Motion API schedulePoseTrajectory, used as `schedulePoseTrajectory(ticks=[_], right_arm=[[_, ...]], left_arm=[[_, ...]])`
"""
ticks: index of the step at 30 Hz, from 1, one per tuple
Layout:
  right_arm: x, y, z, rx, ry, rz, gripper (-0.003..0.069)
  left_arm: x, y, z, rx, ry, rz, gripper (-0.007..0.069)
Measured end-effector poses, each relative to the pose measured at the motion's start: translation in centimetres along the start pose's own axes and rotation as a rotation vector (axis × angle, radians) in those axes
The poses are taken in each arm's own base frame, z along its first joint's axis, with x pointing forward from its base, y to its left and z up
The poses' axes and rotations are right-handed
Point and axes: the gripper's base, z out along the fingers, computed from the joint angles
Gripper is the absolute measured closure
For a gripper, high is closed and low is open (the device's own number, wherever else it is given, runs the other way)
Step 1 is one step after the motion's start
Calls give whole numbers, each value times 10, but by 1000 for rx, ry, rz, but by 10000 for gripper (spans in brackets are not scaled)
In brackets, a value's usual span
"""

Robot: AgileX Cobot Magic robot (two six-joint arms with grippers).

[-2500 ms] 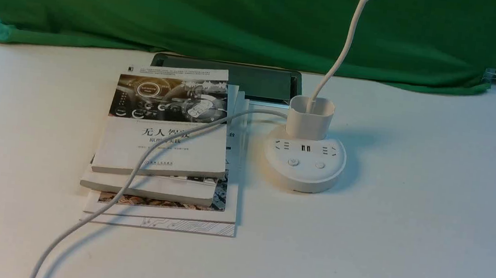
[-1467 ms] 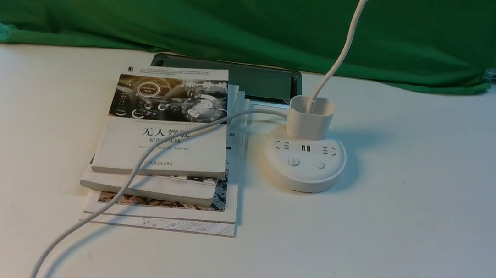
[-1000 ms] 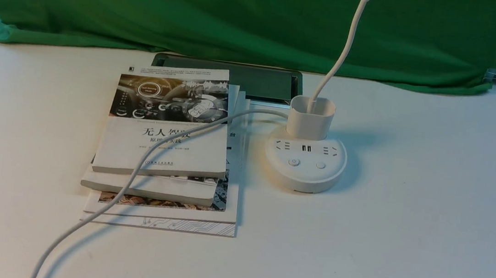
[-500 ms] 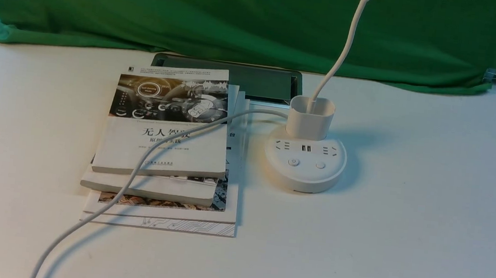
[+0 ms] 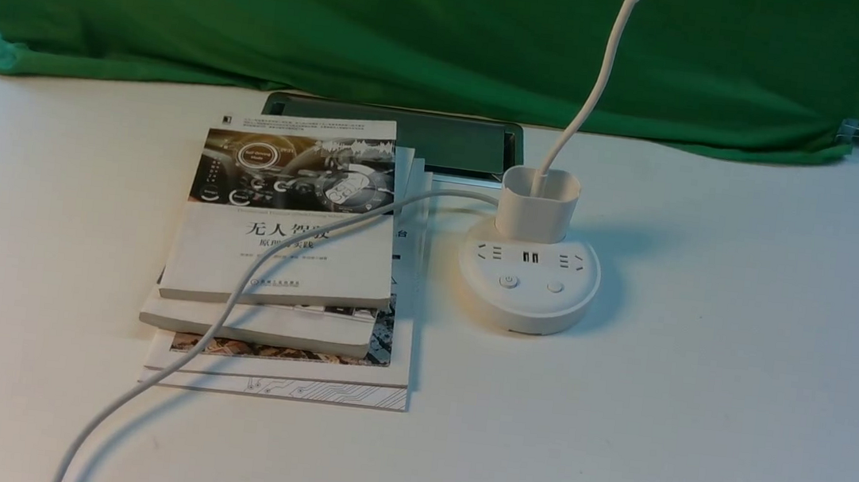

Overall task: Turn on the desk lamp on the white desktop with your hand.
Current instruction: 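Press the button on the base of the white desk lamp with the right gripper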

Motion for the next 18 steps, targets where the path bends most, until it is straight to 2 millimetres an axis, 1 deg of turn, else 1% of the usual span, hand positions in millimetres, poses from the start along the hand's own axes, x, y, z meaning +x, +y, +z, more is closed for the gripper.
schedulePoseTrajectory(ticks=[1, 3, 4, 6, 8, 11, 12, 14, 16, 18], right_arm=[[-18, 2, 9, 1, 65, -101, 631], [-39, 5, 22, -9, 170, -177, 631], [-52, 8, 33, -26, 224, -204, 631], [-64, 15, 50, -66, 330, -233, 631], [-81, 27, 69, -144, 434, -303, 631], [-86, 49, 91, -272, 597, -402, 631], [-86, 51, 94, -281, 598, -408, 631], [-82, 76, 116, -397, 716, -490, 631], [-76, 93, 130, -459, 770, -533, 631], [-66, 112, 147, -512, 812, -564, 631]], left_arm=[[0, 0, 0, 0, 0, 0, 603], [0, 0, 0, 0, 0, 0, 603], [0, 0, 0, 0, 0, 0, 603], [0, 0, 0, 0, 0, 0, 603], [0, 0, 0, 0, 0, 0, 603], [0, 0, 0, 0, 0, 0, 603], [0, 0, 0, 0, 0, 0, 603], [0, 0, 0, 0, 0, 0, 603], [0, 0, 0, 0, 0, 0, 603], [0, 0, 0, 0, 0, 0, 603]])
